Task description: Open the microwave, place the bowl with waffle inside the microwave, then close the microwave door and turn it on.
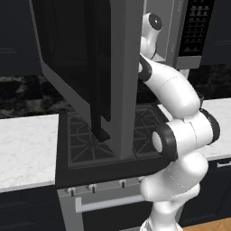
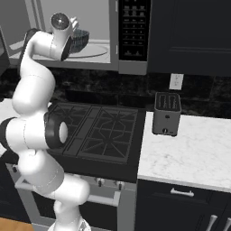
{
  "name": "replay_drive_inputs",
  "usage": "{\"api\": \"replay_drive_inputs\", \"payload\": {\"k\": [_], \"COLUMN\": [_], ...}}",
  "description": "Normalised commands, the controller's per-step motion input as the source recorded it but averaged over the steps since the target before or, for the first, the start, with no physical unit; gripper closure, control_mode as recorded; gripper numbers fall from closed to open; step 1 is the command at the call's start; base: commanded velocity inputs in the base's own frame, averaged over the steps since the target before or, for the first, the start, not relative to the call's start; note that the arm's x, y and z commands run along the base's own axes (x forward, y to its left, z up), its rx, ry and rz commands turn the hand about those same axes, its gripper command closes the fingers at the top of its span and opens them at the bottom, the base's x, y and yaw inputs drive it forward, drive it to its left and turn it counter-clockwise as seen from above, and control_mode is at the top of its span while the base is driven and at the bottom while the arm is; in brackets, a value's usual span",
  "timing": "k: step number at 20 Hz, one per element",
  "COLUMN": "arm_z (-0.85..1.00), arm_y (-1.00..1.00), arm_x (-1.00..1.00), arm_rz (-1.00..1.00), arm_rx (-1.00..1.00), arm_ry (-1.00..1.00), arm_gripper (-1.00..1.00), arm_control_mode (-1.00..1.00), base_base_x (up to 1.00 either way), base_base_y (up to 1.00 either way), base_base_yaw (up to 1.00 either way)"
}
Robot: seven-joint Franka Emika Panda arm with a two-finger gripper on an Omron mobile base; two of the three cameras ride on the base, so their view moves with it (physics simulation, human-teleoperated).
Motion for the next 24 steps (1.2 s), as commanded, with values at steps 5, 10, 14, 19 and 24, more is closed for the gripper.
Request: {"api": "replay_drive_inputs", "payload": {"k": [5,10,14,19,24], "arm_z": [0.0,-0.04,-0.07,0.62,0.51], "arm_y": [0.0,-0.28,-0.69,-0.38,-0.29], "arm_x": [-0.49,-0.97,-1.0,-1.0,-1.0], "arm_rz": [0.0,0.0,-0.02,0.0,0.01], "arm_rx": [0.0,0.0,0.03,0.0,-0.07], "arm_ry": [-0.17,-0.32,-0.36,-0.4,-0.23], "arm_gripper": [-1.0,-1.0,-1.0,-1.0,-1.0], "arm_control_mode": [-1.0,-1.0,-1.0,-1.0,-1.0], "base_base_x": [0.0,0.0,0.0,0.0,0.0], "base_base_y": [0.0,0.0,0.0,0.0,0.0], "base_base_yaw": [0.0,0.0,0.0,0.0,0.0]}}
